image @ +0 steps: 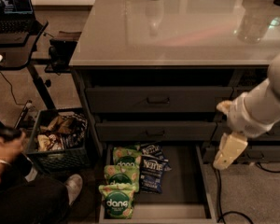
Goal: Pick blue chip bag from bottom drawer and place on counter
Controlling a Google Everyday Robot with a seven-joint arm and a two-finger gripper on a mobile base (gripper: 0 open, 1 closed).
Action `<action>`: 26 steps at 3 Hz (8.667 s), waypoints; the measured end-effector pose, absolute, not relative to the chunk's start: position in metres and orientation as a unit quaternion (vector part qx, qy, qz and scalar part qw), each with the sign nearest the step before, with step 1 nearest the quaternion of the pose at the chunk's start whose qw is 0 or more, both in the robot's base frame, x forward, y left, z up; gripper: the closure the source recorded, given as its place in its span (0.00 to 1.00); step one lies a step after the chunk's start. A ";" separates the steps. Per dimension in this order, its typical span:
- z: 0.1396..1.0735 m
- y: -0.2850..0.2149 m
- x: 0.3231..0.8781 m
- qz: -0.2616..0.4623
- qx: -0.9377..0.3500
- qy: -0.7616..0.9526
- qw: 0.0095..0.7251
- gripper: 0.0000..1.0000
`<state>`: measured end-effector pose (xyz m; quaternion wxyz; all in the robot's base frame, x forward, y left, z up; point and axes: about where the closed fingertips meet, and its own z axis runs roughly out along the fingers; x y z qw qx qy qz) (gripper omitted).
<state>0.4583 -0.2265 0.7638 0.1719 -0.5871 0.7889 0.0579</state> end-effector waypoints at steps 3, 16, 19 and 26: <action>0.638 -0.246 0.475 0.085 -0.565 0.807 0.149 0.00; 0.271 -0.183 0.625 0.231 -0.501 0.784 0.285 0.00; 0.201 -0.126 0.643 0.304 -0.495 0.763 0.282 0.00; 0.193 -0.111 0.640 0.334 -0.483 0.753 0.298 1.00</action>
Offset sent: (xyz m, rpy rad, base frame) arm 0.0104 -0.0060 -0.0589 0.0301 0.0273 -0.0104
